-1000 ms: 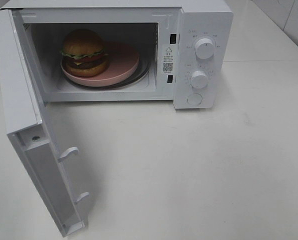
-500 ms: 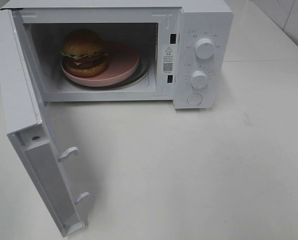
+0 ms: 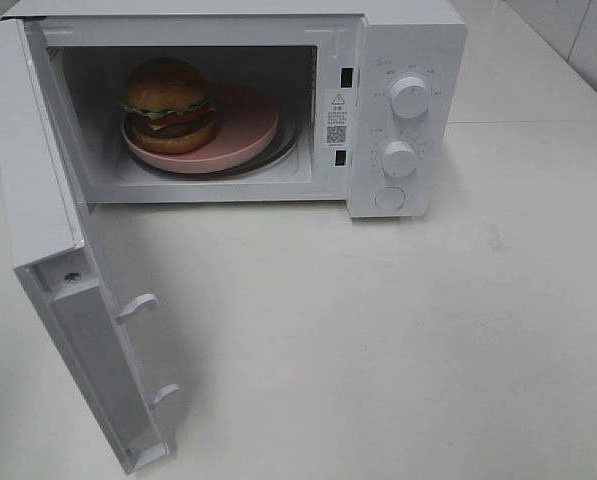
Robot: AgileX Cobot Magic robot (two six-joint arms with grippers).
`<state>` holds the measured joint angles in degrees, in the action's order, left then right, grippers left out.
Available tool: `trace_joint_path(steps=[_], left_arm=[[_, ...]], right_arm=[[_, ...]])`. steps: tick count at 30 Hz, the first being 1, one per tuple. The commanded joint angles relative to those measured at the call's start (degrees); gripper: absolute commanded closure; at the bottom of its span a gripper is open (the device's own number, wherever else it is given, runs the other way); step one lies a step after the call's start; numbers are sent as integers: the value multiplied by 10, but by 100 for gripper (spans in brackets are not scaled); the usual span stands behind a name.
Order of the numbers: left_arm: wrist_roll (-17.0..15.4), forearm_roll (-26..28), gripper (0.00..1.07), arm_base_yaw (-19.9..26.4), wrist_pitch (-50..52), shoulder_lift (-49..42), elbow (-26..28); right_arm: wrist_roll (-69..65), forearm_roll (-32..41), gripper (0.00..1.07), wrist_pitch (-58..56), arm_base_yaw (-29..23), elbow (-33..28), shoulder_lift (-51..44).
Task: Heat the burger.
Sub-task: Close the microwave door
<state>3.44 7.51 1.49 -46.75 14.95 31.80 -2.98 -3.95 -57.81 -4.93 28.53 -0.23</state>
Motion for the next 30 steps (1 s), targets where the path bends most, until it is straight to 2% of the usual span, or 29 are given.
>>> trace_joint_path(steps=[1,2,3,4,5,9,10,16,21,22,24,25,26,29,30], left_arm=[[30,7,107,-4,46,25,3],[61,10,107,-4,84,48,3],[74,14,107,-4,104,60,3],[74,14,107,-4,104,60,3],[91,26,107,-4,140,85,2],[114,49,107,-4,200,123,-12],[131,66,107,-4,237,146,-29],[167,99,107,-4,356,213,-81],[167,99,107,-4,453,249,-120],[166,99,107,-4,506,268,-139],[165,99,107,-4,527,278,-145],[154,96,107,-4,574,299,-160],[130,89,107,-4,630,320,-174],[112,83,107,-4,654,335,-181],[73,61,107,-4,692,367,-190]], right_arm=[[3,0,31,8,2,0,-15],[3,0,31,8,2,0,-15],[3,0,31,8,2,0,-15],[3,0,31,8,2,0,-15],[3,0,31,8,2,0,-15],[3,0,31,8,2,0,-15],[3,0,31,8,2,0,-15],[3,0,31,8,2,0,-15],[3,0,31,8,2,0,-15],[3,0,31,8,2,0,-15],[3,0,31,8,2,0,-15],[3,0,31,8,2,0,-15],[3,0,31,8,2,0,-15],[3,0,31,8,2,0,-15],[3,0,31,8,2,0,-15]])
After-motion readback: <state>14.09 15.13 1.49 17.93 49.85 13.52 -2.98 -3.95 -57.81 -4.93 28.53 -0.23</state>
